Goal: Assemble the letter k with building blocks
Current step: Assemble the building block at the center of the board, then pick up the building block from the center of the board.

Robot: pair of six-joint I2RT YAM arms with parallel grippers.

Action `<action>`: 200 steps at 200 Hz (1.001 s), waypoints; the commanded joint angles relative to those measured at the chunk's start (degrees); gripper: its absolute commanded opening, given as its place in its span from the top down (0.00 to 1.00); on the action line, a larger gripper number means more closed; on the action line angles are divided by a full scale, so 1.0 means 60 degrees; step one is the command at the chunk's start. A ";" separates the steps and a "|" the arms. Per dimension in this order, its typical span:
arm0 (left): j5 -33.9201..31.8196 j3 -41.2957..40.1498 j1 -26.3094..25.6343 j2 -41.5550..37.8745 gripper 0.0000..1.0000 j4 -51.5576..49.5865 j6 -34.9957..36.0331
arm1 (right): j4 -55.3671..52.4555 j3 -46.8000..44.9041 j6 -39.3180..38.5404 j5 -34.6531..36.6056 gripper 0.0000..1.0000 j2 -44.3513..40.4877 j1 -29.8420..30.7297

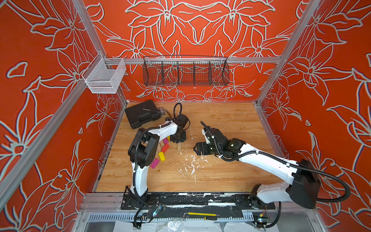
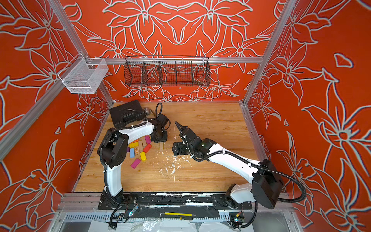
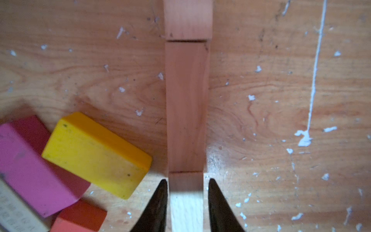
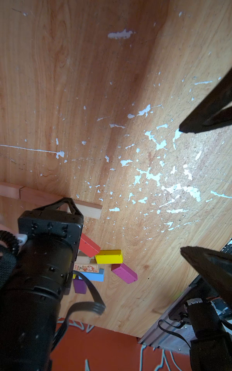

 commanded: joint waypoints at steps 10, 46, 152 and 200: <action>-0.0085 0.0011 -0.0006 -0.0271 0.62 -0.0217 -0.0015 | -0.0067 0.0279 0.0041 0.0121 0.10 0.0071 0.0070; -0.0407 -0.0372 0.0001 -0.1598 0.60 -0.0102 -0.0229 | -0.0061 0.0312 0.0034 0.0237 0.10 -0.0063 0.0072; -0.0586 -0.2173 0.1106 -0.5124 0.43 0.0240 -0.2023 | 0.0319 -0.0306 0.0181 0.1061 0.09 -0.0845 0.0058; 0.0219 -0.1511 0.1238 -0.3644 0.33 -0.0209 -0.2953 | 0.0242 -0.0287 0.0177 0.0842 0.09 -0.0890 0.0067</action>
